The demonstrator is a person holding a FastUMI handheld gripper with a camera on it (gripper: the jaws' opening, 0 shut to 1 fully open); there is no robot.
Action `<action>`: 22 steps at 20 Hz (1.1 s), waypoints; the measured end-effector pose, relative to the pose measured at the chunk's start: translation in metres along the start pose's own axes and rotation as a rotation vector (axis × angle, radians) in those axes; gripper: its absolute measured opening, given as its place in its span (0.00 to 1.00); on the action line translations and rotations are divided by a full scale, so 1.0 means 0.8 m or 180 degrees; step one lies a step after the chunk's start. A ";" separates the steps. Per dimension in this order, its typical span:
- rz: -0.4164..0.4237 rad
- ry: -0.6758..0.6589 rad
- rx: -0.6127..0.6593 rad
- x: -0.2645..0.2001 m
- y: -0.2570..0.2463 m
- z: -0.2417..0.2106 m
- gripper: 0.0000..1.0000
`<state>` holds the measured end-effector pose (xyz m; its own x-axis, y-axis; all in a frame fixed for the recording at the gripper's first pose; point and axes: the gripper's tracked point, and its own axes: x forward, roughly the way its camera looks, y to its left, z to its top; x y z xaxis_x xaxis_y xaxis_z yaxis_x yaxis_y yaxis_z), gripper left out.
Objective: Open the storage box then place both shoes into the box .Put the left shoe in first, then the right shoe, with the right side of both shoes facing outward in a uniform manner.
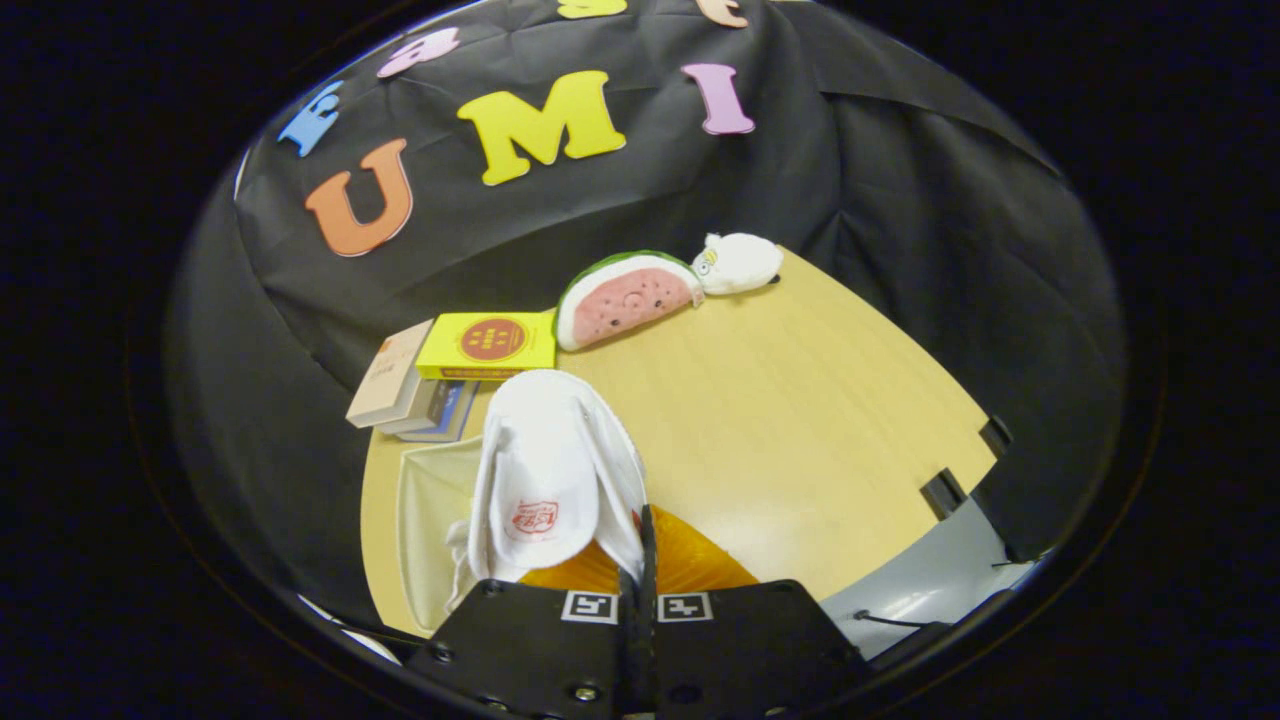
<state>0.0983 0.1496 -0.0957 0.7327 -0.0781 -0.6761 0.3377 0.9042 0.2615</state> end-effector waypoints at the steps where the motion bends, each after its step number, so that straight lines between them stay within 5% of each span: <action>1: 0.0016 0.0020 -0.0032 0.001 0.021 -0.007 0.00; 7: -0.0006 0.0147 -0.0161 0.034 0.094 -0.044 0.00; 22: -0.0402 0.0205 -0.0057 0.097 0.083 -0.063 0.00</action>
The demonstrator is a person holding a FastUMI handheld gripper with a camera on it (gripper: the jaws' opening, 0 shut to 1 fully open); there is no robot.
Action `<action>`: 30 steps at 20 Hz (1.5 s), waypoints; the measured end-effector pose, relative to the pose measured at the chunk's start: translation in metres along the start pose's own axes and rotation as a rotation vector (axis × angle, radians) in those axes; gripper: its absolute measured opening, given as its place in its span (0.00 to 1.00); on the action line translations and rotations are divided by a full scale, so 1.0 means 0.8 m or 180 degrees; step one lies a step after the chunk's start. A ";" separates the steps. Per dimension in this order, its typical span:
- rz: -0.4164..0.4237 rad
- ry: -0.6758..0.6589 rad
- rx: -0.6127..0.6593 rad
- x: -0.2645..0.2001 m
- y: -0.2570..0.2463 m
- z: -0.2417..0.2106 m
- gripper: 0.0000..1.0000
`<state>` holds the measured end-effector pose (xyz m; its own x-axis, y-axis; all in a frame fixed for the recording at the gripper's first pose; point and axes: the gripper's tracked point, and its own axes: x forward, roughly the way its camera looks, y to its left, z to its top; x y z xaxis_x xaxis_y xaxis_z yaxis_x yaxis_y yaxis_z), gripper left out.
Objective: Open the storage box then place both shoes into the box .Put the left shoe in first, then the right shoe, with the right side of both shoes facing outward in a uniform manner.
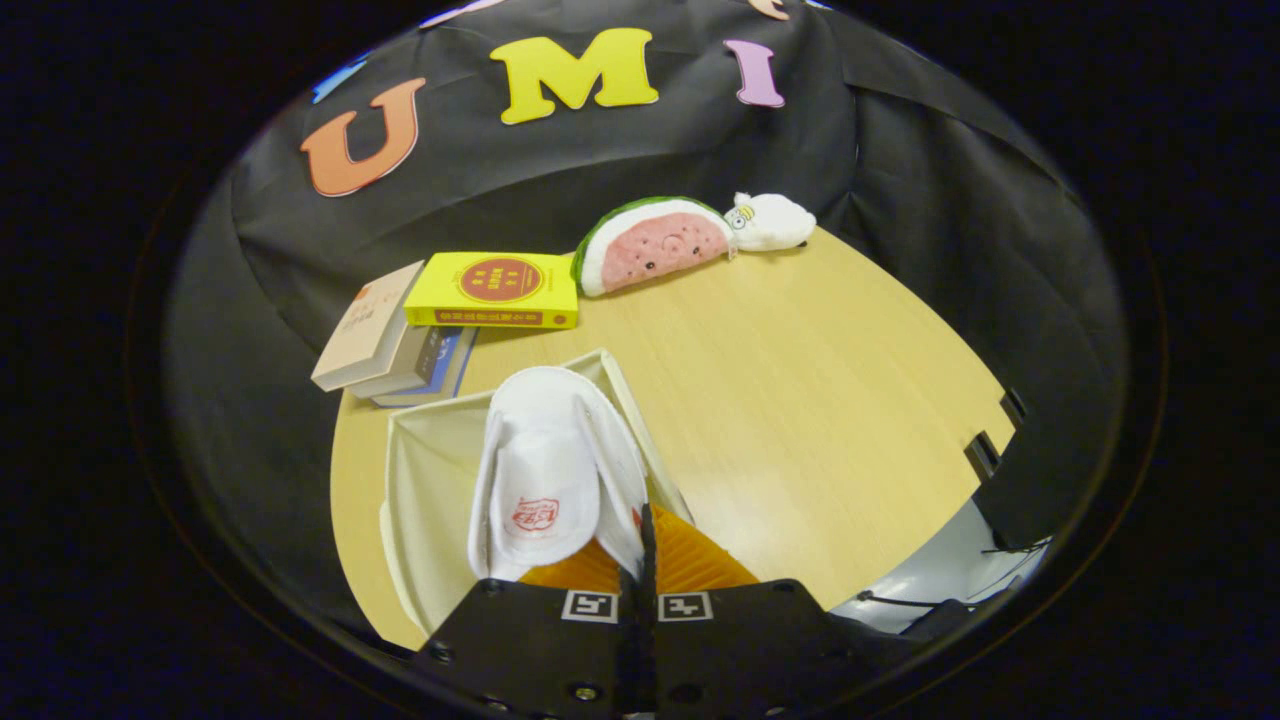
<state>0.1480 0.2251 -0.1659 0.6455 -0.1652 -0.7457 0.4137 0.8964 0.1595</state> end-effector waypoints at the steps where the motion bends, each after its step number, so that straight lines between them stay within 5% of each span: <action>1: -0.0009 -0.0003 -0.0015 0.004 0.000 -0.003 0.00; 7: 0.0057 -0.0005 -0.0113 0.018 0.005 -0.014 0.02; 13: 0.0220 -0.0052 -0.0261 0.003 0.013 -0.020 0.70; 14: 0.0299 -0.0065 -0.0281 -0.001 0.017 -0.021 0.70; 17: 0.0395 -0.0223 -0.0423 -0.021 0.015 -0.012 0.91; 30: 0.0820 -0.1510 -0.1003 -0.183 -0.052 0.065 0.97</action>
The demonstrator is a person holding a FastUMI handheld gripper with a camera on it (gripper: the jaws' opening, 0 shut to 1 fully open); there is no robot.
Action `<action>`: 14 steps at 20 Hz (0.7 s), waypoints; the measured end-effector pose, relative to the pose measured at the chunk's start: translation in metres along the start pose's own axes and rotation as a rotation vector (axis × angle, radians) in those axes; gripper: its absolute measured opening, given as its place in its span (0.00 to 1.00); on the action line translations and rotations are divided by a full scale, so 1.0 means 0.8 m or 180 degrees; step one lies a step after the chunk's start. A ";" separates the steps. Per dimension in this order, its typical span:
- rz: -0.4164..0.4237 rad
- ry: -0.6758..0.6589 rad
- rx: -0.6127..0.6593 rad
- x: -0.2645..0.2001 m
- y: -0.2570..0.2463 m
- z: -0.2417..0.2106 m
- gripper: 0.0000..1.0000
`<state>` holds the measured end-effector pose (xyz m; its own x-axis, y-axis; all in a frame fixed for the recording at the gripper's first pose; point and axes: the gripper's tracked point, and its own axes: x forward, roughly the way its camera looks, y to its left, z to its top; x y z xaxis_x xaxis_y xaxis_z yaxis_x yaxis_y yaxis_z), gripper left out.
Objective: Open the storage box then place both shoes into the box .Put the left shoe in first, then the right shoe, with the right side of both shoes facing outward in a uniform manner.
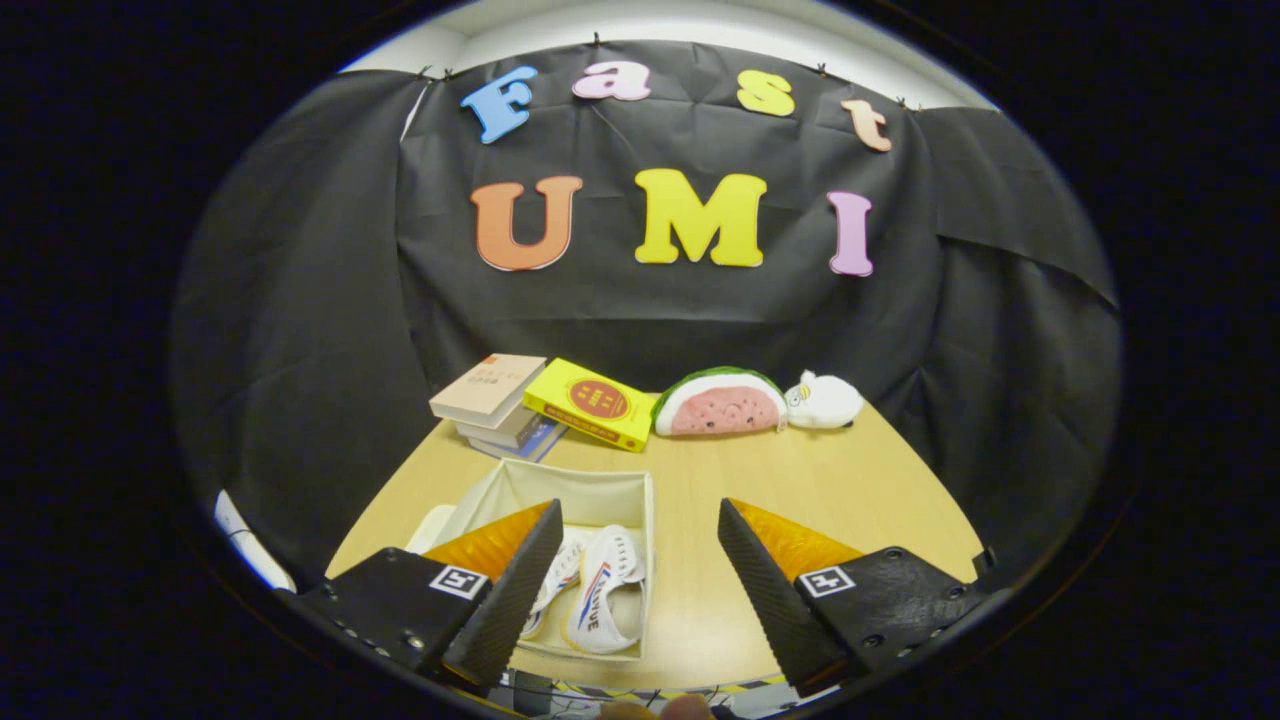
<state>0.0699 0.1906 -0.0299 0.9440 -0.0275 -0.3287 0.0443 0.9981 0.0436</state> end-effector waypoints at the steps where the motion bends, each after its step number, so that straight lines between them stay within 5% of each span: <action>1: -0.0008 -0.0087 0.0010 -0.014 -0.010 0.008 0.97; 14: -0.0063 -0.0677 0.0225 -0.147 -0.084 0.044 0.96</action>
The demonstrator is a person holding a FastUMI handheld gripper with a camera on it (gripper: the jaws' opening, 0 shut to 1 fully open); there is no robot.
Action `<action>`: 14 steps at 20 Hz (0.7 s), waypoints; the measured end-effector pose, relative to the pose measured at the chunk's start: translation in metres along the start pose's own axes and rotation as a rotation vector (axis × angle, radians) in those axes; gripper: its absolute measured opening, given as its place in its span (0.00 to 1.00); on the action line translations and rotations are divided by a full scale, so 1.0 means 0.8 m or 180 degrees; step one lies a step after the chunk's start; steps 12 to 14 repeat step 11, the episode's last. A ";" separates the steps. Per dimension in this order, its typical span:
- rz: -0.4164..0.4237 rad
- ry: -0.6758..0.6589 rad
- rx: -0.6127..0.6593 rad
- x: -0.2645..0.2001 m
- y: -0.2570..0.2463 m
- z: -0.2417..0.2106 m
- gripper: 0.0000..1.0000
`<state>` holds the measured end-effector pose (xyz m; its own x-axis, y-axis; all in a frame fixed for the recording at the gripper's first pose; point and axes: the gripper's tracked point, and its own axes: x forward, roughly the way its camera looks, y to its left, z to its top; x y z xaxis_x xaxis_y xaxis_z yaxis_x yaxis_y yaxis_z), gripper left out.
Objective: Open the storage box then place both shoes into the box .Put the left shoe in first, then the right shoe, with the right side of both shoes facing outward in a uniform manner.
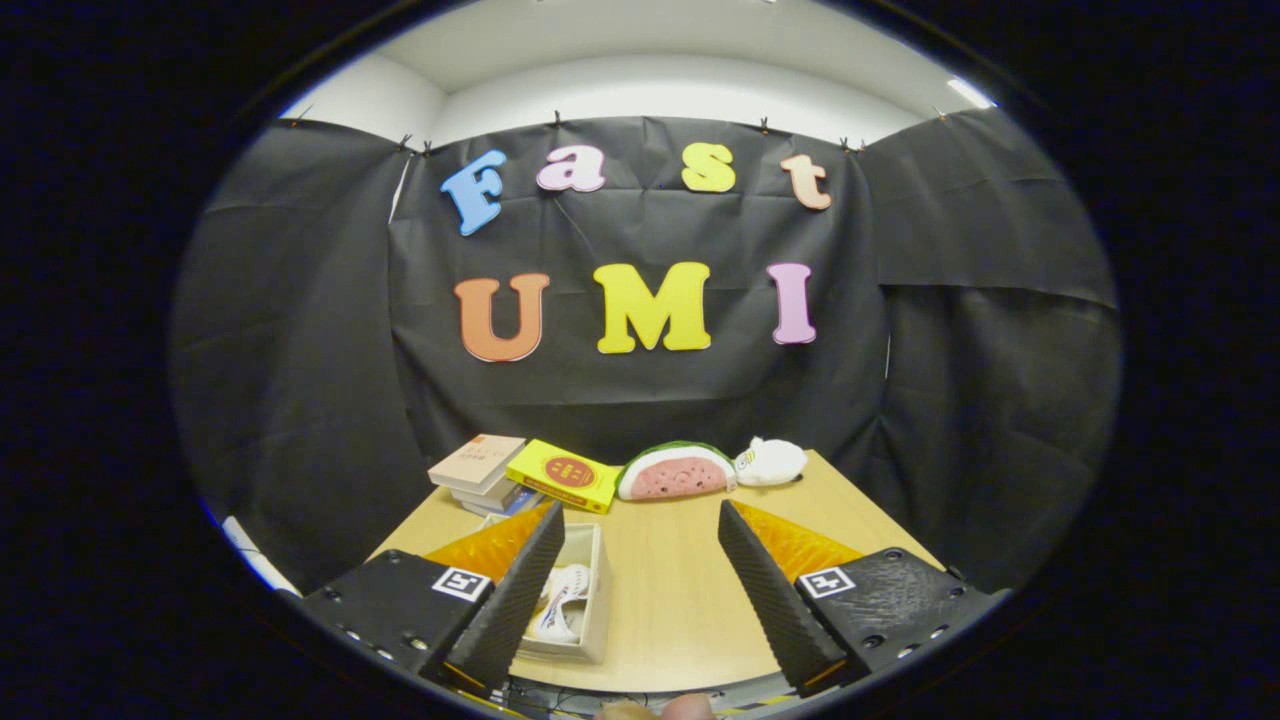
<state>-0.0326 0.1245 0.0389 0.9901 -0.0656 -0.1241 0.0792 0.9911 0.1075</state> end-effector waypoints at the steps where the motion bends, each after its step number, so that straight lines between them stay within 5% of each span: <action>1: 0.0004 -0.0023 0.0000 -0.002 -0.002 0.000 0.96; 14: 0.0015 0.0010 0.0044 -0.005 -0.009 -0.011 0.96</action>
